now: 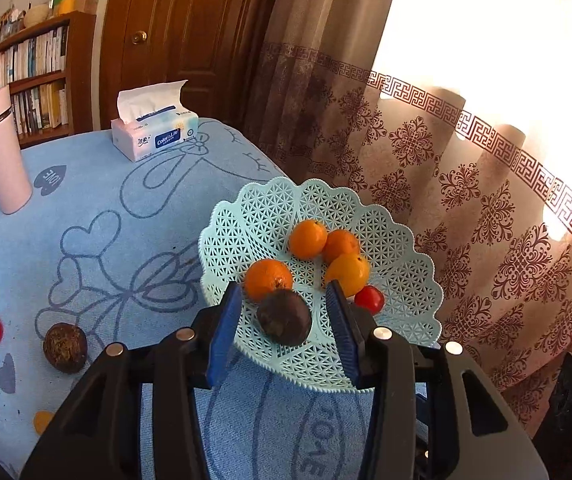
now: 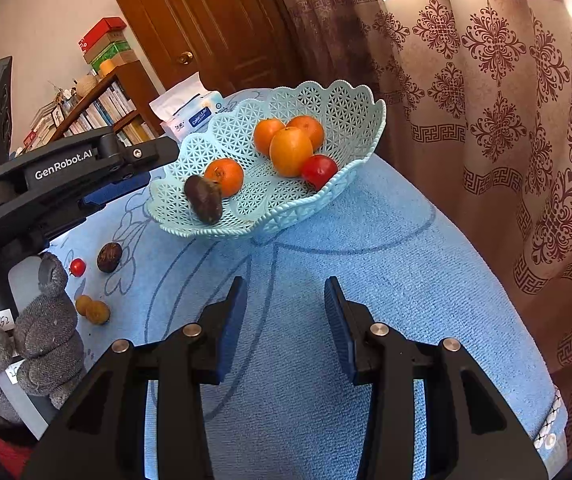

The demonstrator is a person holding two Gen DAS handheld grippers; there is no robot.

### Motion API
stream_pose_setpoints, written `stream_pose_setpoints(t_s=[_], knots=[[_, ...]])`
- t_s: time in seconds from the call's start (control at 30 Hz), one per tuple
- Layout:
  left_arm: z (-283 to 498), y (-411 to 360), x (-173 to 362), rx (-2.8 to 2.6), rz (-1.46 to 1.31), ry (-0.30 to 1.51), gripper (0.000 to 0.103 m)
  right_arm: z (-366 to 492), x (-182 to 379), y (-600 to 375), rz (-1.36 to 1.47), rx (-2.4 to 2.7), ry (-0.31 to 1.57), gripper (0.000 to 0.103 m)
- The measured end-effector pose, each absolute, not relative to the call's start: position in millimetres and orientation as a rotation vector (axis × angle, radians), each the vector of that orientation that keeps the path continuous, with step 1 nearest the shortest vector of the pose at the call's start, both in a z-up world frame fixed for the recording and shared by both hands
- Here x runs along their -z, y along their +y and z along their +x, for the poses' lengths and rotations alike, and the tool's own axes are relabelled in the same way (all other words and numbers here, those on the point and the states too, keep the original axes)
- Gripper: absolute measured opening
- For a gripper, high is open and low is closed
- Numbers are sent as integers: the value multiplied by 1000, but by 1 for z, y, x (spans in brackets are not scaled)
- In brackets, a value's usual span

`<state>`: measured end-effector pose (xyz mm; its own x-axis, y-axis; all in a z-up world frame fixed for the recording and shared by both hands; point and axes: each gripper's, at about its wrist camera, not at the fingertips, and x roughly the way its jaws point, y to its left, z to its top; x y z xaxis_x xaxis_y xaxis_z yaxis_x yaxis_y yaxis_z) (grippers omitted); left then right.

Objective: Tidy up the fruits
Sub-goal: 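Carry the brown fruit with the left gripper into the basket and release, then move the left gripper back to the red tomato and close on it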

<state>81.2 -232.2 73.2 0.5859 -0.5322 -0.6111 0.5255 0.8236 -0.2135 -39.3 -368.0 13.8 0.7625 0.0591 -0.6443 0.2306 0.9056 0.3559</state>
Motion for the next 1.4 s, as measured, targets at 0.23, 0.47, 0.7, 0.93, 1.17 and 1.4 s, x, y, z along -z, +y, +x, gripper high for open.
stream_pose_setpoints(t_s=[0.23, 0.47, 0.7, 0.93, 1.17, 1.4], knots=[[85, -223, -73, 599, -28, 719, 45, -39, -13, -368, 435, 96, 704, 42], [83, -216, -74, 590, -39, 715, 51, -39, -13, -368, 430, 103, 707, 42], [84, -204, -74, 573, -60, 717, 55, -37, -13, -366, 424, 109, 712, 42], [88, -184, -75, 535, -103, 717, 58, -37, -13, -365, 420, 113, 718, 42], [91, -160, -77, 496, -134, 711, 58, -35, -13, -365, 414, 118, 726, 42], [97, -127, -77, 432, -172, 705, 58, -34, -12, -364, 406, 124, 735, 42]])
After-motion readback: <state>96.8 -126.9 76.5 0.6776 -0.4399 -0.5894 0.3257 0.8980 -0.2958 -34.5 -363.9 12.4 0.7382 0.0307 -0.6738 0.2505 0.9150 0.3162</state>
